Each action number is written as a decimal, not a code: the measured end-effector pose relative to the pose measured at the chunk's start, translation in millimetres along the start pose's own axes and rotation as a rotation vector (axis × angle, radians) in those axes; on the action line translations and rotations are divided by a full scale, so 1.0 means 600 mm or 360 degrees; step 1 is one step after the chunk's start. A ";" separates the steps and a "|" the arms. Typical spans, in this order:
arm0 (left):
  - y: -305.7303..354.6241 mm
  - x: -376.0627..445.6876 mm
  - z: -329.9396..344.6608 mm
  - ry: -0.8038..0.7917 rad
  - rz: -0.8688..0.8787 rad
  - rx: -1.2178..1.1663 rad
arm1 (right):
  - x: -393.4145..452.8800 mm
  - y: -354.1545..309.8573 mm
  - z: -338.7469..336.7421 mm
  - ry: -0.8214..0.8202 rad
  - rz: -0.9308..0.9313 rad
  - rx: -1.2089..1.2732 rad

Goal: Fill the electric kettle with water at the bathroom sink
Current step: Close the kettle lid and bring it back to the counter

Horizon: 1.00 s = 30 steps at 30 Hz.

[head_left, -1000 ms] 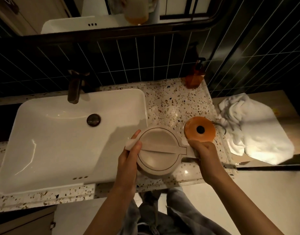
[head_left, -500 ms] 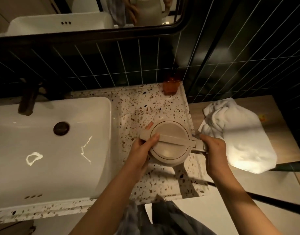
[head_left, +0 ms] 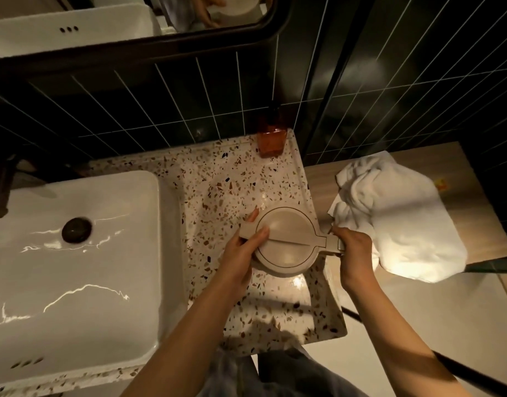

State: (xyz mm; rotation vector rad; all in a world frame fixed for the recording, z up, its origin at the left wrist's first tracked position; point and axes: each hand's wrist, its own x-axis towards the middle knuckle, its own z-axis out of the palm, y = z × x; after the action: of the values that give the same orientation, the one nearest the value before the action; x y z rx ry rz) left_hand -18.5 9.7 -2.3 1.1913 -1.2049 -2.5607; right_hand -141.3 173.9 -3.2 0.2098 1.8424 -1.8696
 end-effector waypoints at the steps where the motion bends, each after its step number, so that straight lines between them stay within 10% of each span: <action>1: -0.001 0.002 0.000 0.0007 -0.0003 0.0019 | 0.001 0.003 -0.001 -0.0007 -0.0003 -0.0006; 30: -0.018 -0.014 0.000 0.0397 0.0157 0.0229 | -0.001 0.008 0.003 0.0011 -0.0237 -0.0366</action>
State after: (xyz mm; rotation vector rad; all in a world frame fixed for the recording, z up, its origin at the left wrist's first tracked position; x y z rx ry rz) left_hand -9.9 19.9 -4.4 1.3922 -1.3678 -2.2084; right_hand -138.4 172.7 -7.4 -0.0010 2.1086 -1.7331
